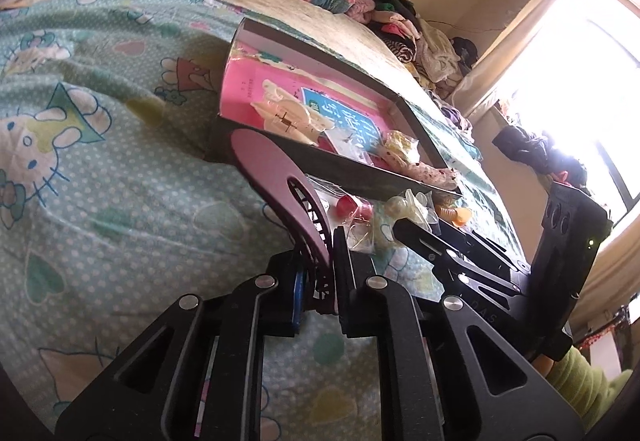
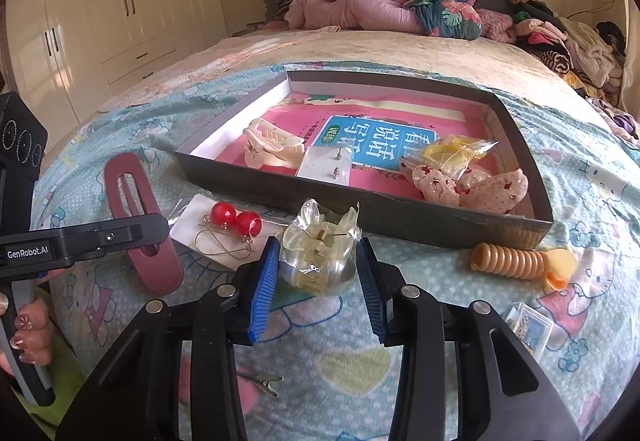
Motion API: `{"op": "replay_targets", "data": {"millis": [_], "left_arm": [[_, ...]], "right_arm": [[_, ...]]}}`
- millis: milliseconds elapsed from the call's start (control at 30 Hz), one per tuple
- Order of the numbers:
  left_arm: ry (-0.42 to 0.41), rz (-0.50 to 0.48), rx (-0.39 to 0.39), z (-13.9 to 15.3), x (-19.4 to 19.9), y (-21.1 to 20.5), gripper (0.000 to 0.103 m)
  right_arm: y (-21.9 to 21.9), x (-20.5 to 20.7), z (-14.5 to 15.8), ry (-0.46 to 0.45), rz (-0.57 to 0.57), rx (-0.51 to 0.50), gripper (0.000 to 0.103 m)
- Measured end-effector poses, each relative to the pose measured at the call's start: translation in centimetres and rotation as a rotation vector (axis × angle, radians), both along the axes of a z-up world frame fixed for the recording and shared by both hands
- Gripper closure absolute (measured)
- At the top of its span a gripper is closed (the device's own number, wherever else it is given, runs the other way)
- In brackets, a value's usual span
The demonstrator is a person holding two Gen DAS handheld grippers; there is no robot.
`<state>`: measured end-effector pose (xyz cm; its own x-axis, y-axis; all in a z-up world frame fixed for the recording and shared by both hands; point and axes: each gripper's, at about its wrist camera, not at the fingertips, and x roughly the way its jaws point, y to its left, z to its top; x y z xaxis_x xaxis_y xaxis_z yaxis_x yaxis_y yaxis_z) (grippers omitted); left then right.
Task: Organize jewelry
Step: 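Grasp the maroon claw clip with the left tool while the right tool grasps the clear bagged cream clip, then carry maroon clip and bagged clip into the box and open both tools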
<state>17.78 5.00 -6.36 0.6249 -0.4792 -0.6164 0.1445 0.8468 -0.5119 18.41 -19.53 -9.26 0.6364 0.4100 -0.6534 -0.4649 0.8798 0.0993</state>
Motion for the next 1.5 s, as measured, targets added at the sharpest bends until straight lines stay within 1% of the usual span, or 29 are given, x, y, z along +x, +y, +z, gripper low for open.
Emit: {"op": "replay_targets", "data": {"millis": [200, 400, 567, 867, 1100, 1300, 1500], "left_arm": [[-0.030, 0.004, 0.036, 1.1, -0.6, -0.4, 0.097], [-0.043, 0.030, 0.053, 1.6, -0.9, 0.2, 0.097], [-0.060, 0.026, 0.063, 2.3, -1.0, 0.2, 0.097], [-0.096, -0.033, 0.092, 3.6, -0.4, -2.4, 0.097], [-0.128, -0.087, 0.138, 4.6, 0.6, -5.2, 0.097], [-0.140, -0.121, 0.159, 4.8, 1.6, -7.0, 0.097], [-0.150, -0.134, 0.177, 5.0, 2.9, -7.9, 0.097]], "right_arm": [[-0.8, -0.9, 0.4, -0.005, -0.012, 0.007, 0.065], [-1.5, -1.6, 0.8, -0.014, -0.024, 0.013, 0.066], [-2.2, -2.0, 1.4, -0.024, -0.040, 0.019, 0.066], [-4.9, -2.5, 2.7, -0.039, -0.097, 0.048, 0.066], [-7.0, -2.6, 3.7, -0.056, -0.143, 0.063, 0.066], [-8.5, -2.3, 4.2, -0.073, -0.181, 0.070, 0.066], [-9.4, -1.8, 4.7, -0.081, -0.203, 0.074, 0.066]]}}
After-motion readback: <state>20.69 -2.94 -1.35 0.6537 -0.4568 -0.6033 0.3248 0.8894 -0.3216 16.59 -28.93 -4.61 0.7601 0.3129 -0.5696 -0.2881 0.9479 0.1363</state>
